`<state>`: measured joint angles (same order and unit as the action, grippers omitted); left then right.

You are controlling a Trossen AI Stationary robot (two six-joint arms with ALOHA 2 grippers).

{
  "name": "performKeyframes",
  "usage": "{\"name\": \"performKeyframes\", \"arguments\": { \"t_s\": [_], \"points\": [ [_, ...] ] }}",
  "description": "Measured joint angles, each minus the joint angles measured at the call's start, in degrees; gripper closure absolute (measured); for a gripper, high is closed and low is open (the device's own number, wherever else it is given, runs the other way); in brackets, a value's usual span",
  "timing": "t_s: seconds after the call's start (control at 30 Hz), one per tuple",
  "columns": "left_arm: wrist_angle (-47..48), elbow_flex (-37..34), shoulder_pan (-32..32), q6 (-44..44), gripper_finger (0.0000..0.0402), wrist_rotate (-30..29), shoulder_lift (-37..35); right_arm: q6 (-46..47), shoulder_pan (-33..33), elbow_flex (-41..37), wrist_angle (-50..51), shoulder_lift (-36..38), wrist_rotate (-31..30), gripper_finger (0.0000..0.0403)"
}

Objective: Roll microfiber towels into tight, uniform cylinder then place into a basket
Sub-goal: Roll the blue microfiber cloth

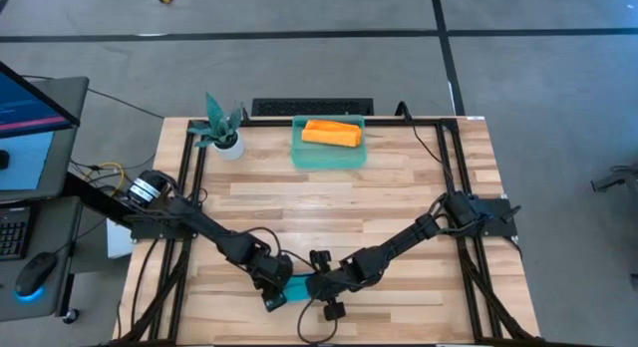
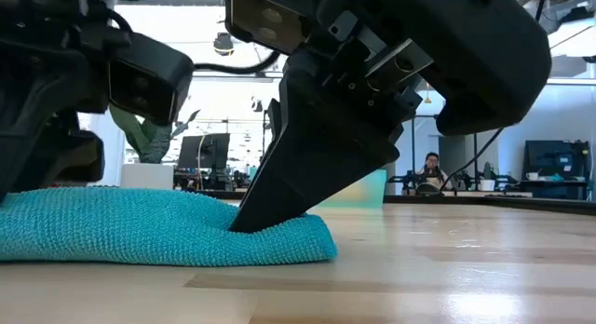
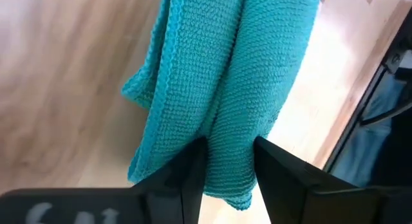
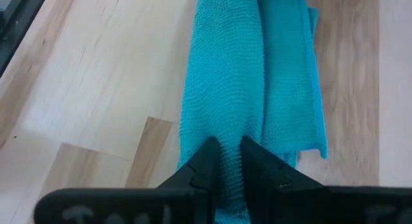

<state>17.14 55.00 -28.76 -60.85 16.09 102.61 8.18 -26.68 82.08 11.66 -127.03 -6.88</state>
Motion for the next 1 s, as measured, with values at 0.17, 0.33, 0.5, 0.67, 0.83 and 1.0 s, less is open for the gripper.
{"name": "performKeyframes", "arguments": {
  "t_s": [0.17,0.33,0.5,0.67,0.83,1.0],
  "points": [
    [1.1,-0.1,-1.7,1.3,0.0282,-5.4,-4.4,0.4,0.1,0.0,0.0,0.0,0.2,0.0328],
    [3.6,-0.1,-5.1,1.7,0.0283,-15.3,-11.4,0.5,0.1,0.0,0.0,0.0,0.2,0.0328],
    [-0.4,0.0,-12.0,8.6,0.0283,-29.9,-15.3,0.5,0.1,0.0,0.0,0.0,0.1,0.0328],
    [-9.1,0.1,-18.2,18.0,0.0283,-39.4,-12.3,0.5,0.2,0.0,0.0,0.0,0.1,0.0328],
    [-14.6,0.0,-19.2,22.6,0.0284,-39.2,-6.4,0.5,0.2,-0.1,-0.4,0.0,0.0,0.0328],
    [-14.6,0.0,-17.1,23.6,0.0284,-36.1,-2.4,0.5,0.2,-0.1,-0.4,0.0,0.5,0.0328]
  ]
}}
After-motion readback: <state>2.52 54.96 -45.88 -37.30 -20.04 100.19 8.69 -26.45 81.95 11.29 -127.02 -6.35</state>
